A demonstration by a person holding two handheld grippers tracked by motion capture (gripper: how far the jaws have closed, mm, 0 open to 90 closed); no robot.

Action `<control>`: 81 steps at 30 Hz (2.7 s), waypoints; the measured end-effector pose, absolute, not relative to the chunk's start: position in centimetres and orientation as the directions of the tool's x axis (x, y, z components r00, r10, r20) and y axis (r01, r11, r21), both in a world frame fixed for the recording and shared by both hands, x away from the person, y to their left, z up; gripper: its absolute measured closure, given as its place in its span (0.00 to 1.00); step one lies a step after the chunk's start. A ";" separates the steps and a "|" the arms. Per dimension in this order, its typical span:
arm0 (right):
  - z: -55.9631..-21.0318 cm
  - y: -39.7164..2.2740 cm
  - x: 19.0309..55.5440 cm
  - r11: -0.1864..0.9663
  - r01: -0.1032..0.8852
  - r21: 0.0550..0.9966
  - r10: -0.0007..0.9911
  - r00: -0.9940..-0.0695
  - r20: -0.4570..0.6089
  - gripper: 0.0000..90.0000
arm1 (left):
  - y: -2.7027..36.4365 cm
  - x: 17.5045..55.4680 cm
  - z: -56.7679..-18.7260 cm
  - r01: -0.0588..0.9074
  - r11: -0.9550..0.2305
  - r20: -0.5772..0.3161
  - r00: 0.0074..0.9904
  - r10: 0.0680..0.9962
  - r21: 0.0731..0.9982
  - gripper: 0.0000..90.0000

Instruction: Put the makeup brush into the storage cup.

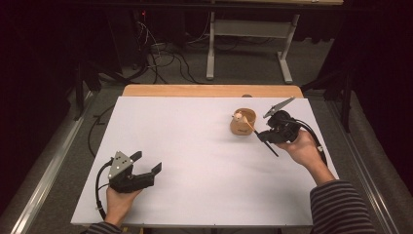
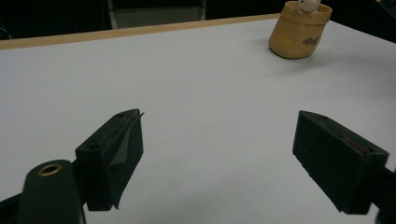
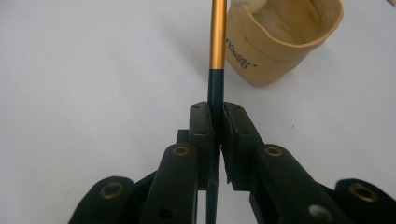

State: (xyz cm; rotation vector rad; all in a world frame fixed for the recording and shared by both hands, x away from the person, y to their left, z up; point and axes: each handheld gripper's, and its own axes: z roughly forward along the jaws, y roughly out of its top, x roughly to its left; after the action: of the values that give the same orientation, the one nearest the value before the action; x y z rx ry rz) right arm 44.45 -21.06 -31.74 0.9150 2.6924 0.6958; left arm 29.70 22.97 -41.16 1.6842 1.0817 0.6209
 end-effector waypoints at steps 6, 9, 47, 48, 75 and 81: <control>-31.4 -21.4 44.4 0.660 0.526 0.536 0.645 -0.762 -0.048 0.95 | 22.9 29.7 -41.2 0.366 -0.102 -0.089 0.468 0.879 0.925 0.19; -31.2 -21.6 44.4 0.655 0.517 0.552 0.644 -0.763 -0.050 0.95 | 22.9 29.7 -41.2 0.367 -0.104 -0.087 0.469 0.879 0.925 0.19; -30.1 -22.0 45.9 0.502 0.482 0.718 0.723 -0.690 -0.042 0.95 | 22.9 29.7 -41.2 0.367 -0.097 -0.094 0.470 0.878 0.925 0.19; -30.0 -22.0 46.1 0.502 0.479 0.720 0.720 -0.692 -0.042 0.95 | 23.0 29.7 -41.2 0.367 -0.098 -0.094 0.470 0.878 0.925 0.19; -29.6 -20.8 48.0 0.454 0.480 0.751 0.739 -0.674 -0.016 0.95 | 22.9 29.7 -41.2 0.366 -0.102 -0.091 0.475 0.875 0.925 0.19; -29.7 -20.4 48.6 0.434 0.474 0.766 0.742 -0.670 -0.007 0.95 | 22.9 29.8 -41.2 0.367 -0.102 -0.093 0.477 0.874 0.925 0.19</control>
State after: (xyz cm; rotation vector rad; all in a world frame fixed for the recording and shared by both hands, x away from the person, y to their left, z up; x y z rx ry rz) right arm 48.55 -20.40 -29.73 1.0395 2.3490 1.0915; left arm 29.77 22.86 -41.17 1.6867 1.0739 0.6111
